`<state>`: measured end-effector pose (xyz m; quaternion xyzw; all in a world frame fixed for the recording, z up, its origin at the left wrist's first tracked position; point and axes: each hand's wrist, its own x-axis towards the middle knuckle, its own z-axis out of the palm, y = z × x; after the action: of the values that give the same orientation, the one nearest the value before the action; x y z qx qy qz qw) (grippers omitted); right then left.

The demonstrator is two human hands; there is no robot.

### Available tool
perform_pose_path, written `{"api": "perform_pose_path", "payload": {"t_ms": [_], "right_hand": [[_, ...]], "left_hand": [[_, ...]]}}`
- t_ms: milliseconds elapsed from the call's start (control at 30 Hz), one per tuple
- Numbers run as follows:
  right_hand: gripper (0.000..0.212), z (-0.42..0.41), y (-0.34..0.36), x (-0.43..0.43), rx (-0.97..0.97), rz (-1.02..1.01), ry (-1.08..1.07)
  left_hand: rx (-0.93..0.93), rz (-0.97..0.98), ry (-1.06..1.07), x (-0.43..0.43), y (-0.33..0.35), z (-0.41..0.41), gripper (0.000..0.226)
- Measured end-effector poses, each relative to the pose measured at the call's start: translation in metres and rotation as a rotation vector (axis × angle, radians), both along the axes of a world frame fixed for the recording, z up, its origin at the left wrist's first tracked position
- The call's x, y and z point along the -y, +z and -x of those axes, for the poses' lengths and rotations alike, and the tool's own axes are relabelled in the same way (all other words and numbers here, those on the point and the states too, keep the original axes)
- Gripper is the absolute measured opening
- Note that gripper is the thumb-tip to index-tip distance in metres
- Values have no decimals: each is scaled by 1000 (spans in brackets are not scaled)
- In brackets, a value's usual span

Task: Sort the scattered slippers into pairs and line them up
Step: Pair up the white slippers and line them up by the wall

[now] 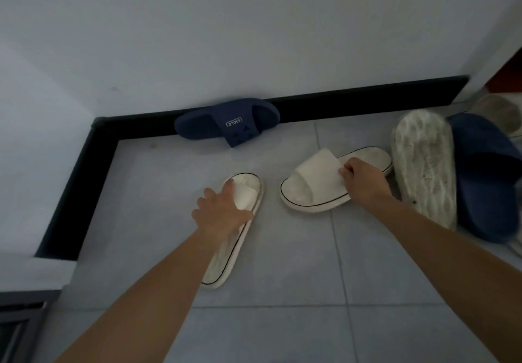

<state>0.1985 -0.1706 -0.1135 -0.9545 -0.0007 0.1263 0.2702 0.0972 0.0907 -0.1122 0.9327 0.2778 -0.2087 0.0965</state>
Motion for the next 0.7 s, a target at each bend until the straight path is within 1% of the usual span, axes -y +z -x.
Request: {"api": "perform_pose_path", "payload": {"t_ms": [67, 200, 267, 367, 433, 467, 500, 600, 667, 700], "right_hand": [[24, 3, 4, 0, -1, 7, -6], [30, 20, 8, -30, -20, 29, 55], [31, 27, 8, -47, -67, -48, 31], [33, 31, 6, -61, -122, -197, -44], [31, 36, 6, -61, -109, -258, -67], [28, 39, 7, -59, -95, -276, -66], [27, 42, 8, -57, -75, -277, -57], [27, 50, 9, -42, -16, -302, -34], [26, 61, 11, -29, 27, -321, -29], [26, 69, 13, -22, 43, -328, -29]], "left_hand": [[-57, 32, 93, -9, 3, 4, 90], [-193, 147, 38, -3, 2, 11, 96], [-222, 185, 54, 3, 5, 12, 99], [-195, 176, 53, 7, 13, 12, 96], [-203, 175, 36, 9, 17, 9, 85], [-232, 211, 34, 11, 19, 8, 76], [-274, 272, 50, 16, 20, 8, 69], [-353, 513, 205, 39, 17, 10, 51], [-354, 555, 235, 50, 12, 5, 37], [-344, 550, 237, 53, 14, 1, 35]]}}
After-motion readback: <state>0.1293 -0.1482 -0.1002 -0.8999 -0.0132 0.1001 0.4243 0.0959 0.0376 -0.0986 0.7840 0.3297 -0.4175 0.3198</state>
